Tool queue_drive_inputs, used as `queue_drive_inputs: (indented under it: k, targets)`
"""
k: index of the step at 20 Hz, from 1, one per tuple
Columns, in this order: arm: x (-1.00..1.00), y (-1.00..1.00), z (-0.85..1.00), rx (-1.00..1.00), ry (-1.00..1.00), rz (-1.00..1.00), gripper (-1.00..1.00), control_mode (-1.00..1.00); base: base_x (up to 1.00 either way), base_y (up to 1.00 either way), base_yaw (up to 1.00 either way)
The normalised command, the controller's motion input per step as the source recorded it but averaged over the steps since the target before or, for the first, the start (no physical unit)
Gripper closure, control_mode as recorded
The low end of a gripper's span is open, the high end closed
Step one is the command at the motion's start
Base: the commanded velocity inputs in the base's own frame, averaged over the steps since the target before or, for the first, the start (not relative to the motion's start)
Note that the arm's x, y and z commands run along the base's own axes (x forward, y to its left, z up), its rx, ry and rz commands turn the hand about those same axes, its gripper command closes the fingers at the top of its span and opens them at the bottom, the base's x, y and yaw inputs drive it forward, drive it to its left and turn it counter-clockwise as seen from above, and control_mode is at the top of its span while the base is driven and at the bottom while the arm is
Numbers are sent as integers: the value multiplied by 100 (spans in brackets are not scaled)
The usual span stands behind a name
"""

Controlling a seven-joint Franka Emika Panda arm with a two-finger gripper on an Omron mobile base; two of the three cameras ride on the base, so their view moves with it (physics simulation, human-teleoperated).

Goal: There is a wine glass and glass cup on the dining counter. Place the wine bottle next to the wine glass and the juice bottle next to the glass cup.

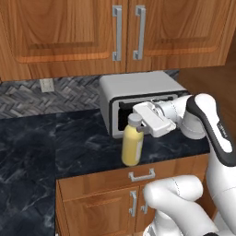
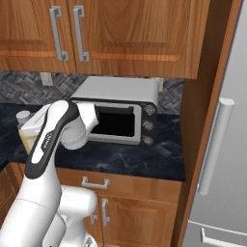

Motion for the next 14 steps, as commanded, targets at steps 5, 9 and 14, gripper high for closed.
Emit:
queue_drive_inputs:
  k: [5, 9, 14]
  targets:
    - [0, 0, 0, 0, 0, 0, 100, 100, -45, 0, 0]
    - [0, 0, 0, 0, 0, 0, 100, 100, -52, 0, -3]
    - [0, 0, 0, 0, 0, 0, 100, 100, -39, 0, -26]
